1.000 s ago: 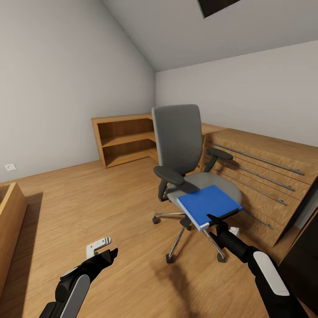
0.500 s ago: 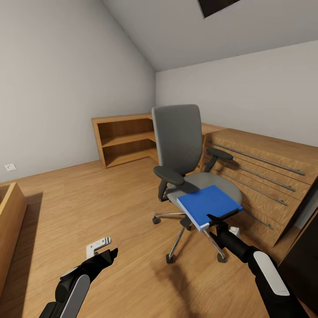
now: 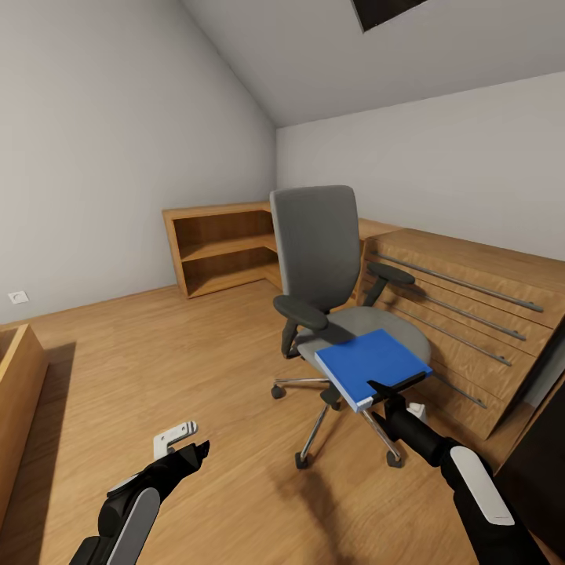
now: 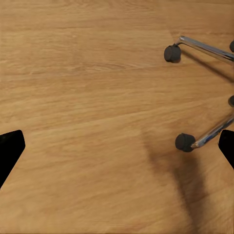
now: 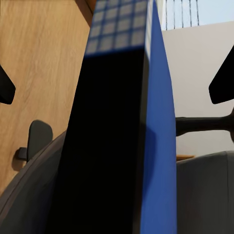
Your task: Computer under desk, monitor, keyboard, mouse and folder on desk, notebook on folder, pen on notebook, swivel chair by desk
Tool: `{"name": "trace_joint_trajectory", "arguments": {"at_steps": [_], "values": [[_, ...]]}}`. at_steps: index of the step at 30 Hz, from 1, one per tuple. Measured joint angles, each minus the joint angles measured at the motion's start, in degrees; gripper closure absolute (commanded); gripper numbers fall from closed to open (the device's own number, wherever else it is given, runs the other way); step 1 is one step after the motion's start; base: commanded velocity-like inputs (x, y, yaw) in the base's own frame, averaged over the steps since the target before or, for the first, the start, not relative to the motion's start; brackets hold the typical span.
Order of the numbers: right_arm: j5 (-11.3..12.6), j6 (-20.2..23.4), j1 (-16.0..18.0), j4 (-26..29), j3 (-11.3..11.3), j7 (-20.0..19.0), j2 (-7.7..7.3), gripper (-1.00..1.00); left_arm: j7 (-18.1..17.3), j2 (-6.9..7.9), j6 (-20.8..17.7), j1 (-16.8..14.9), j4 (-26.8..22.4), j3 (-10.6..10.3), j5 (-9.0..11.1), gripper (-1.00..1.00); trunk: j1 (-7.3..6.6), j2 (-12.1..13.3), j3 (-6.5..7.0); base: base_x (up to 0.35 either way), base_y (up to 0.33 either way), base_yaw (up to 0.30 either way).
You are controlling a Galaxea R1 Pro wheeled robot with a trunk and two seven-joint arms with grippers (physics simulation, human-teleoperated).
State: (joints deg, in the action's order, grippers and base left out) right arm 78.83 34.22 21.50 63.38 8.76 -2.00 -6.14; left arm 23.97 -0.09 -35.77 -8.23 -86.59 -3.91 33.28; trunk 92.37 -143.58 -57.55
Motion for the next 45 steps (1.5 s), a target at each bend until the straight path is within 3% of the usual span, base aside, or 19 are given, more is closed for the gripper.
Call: {"name": "trace_joint_trajectory", "arguments": {"at_steps": [25, 26, 45], "values": [[0.0, 0.0, 0.0, 0.0, 0.0, 0.0, -0.03, -1.0, 0.1, 0.0, 0.0, 0.0, 0.1, 0.0, 0.0, -1.0, 0.01, 0.0, 0.0, 0.007, 0.005, 0.0], [0.0, 0.0, 0.0, 0.0, 0.0, 0.0, -0.03, 1.0, 0.1, 0.0, 0.0, 0.0, 0.1, 0.0, 0.0, -1.0, 0.01, 0.0, 0.0, 0.0, 0.0, 0.0], [0.2, 0.1, 0.0, 0.0, 0.0, 0.0, -0.02, 1.0, 0.0, 0.0, -0.1, 0.0, 0.1, 0.0, 0.0, -1.0, 0.01, 0.0, 0.0, 0.0, 0.0, 0.0]]}}
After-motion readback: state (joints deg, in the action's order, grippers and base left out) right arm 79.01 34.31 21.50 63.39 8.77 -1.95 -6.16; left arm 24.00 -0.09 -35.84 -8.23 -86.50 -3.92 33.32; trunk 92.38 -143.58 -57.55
